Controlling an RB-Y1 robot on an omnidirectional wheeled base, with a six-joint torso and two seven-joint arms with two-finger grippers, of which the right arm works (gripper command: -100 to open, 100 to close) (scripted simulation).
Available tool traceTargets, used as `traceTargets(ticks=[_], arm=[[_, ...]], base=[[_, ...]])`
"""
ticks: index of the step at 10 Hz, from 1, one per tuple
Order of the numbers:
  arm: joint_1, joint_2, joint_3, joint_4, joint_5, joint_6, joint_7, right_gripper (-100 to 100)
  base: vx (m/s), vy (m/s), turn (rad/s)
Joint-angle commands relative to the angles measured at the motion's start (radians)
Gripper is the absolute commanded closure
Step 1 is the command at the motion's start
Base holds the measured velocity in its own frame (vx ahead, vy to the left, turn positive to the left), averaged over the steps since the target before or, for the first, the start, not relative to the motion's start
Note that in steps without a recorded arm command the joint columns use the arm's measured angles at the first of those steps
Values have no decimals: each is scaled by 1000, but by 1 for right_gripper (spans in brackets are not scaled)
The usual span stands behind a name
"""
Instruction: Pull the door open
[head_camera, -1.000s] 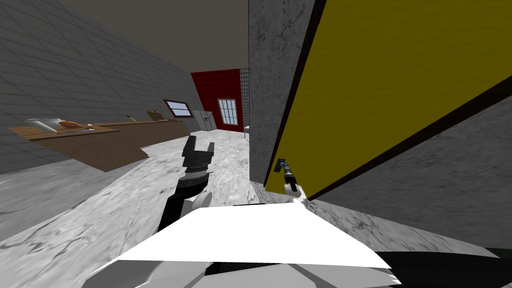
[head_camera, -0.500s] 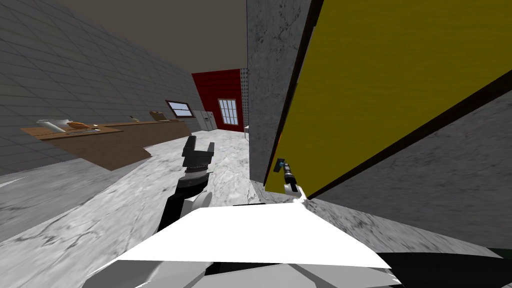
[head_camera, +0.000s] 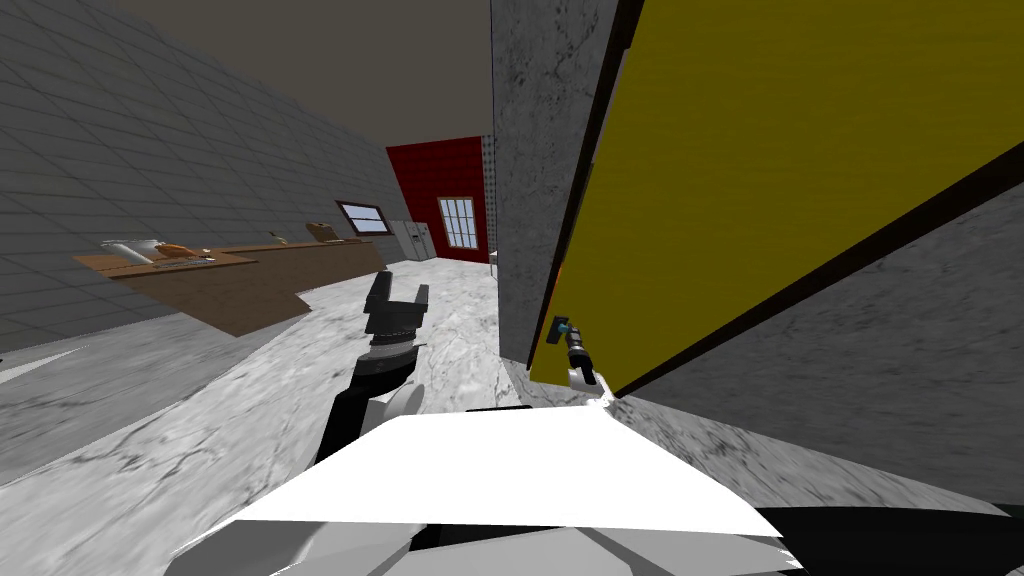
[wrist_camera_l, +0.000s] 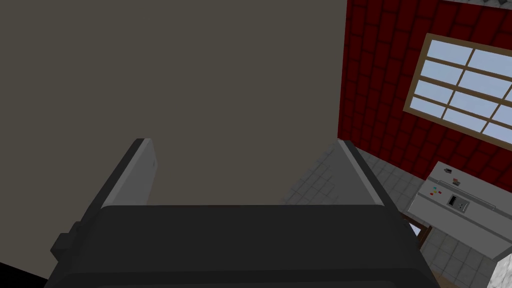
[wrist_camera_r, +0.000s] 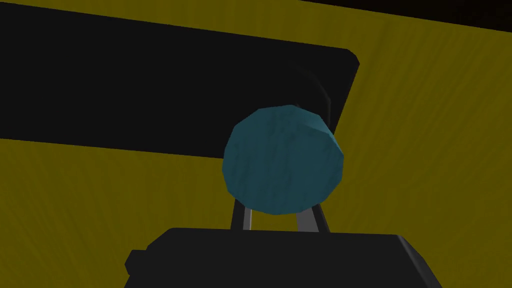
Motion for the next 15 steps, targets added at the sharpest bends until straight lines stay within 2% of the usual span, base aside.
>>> traceTargets(ticks=[1, 2, 3, 4, 5, 7, 8, 9, 10, 11, 12, 15], arm=[[-5, 8, 25, -15, -22, -8, -39, 100], [1, 5, 39, -19, -58, -5, -73, 100], [1, 5, 39, -19, -58, -5, -80, 100], [6, 1, 54, -24, -94, -2, -120, 100], [6, 1, 54, -24, -94, -2, -122, 100], [17, -6, 83, -34, -165, 4, -187, 100], [17, -6, 83, -34, -167, 4, -206, 100], [22, -9, 97, -39, -202, 7, -238, 100], [22, -9, 97, -39, -202, 7, -248, 100], [27, -12, 111, -44, -237, 10, -286, 100], [46, -14, 96, -34, -253, 25, -303, -100], [50, -7, 110, -42, -311, 28, -380, -100]], base=[[-34, -18, 18], [-40, -18, 33], [-39, -15, 2], [-35, -20, 30], [-31, -18, 28], [-48, -30, 39], [-43, -30, 16], [-39, -19, 40], [-28, -11, 25], [-31, -21, 19], [-48, -37, -1], [-95, -13, 69]])
